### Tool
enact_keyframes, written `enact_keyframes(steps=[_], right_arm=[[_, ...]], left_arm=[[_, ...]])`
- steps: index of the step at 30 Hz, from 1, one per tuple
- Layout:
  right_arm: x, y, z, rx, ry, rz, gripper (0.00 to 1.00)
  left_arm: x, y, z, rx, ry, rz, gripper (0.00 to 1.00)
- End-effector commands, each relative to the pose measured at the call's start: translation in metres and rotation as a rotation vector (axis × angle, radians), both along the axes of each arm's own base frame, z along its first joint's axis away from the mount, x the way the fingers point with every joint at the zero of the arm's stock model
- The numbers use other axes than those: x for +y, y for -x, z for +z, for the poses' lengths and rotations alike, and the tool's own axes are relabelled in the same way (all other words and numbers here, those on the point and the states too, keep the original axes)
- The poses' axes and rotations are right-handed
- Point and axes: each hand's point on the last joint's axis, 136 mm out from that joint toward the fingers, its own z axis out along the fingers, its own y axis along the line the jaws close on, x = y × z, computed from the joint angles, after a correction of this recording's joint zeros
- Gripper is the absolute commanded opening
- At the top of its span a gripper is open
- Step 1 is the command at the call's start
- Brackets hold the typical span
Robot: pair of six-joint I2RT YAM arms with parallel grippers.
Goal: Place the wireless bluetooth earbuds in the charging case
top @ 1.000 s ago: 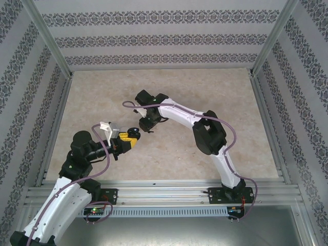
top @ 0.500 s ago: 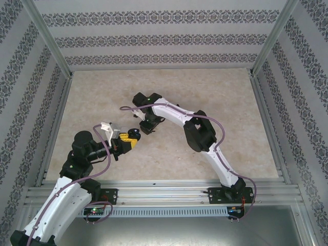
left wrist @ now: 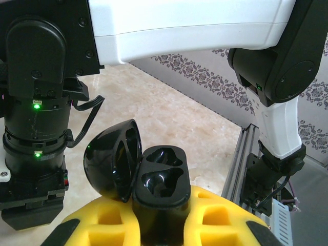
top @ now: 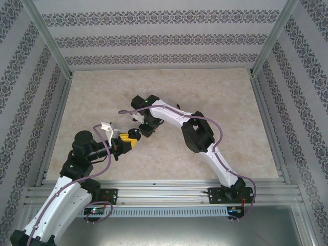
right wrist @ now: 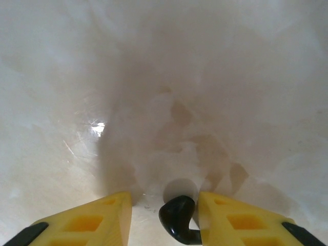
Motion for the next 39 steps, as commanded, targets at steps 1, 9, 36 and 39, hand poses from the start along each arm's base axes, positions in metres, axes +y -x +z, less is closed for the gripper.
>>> enact_keyframes(steps=[1,9,36,39], right_arm=[[-0.004,0.008,-0.007,0.026,0.04,0.029,0.36],[-0.005,0.005,-0.007,0.016,0.048,-0.004,0.24],[-0.049,0.035,0.283,-0.395,-1.028,-0.533,0.13],[-0.061,0.055,0.317,-0.436,-1.125,-0.54,0.13]], left_arm=[[0.002,-0.001,0.0,-0.018,-0.004,0.002,0.0],[0.001,-0.001,0.0,-0.011,0.0,0.002,0.0],[-0.047,-0.027,0.041,-0.217,0.059,-0.117,0.0],[-0.059,-0.032,0.046,-0.258,0.059,-0.12,0.0]])
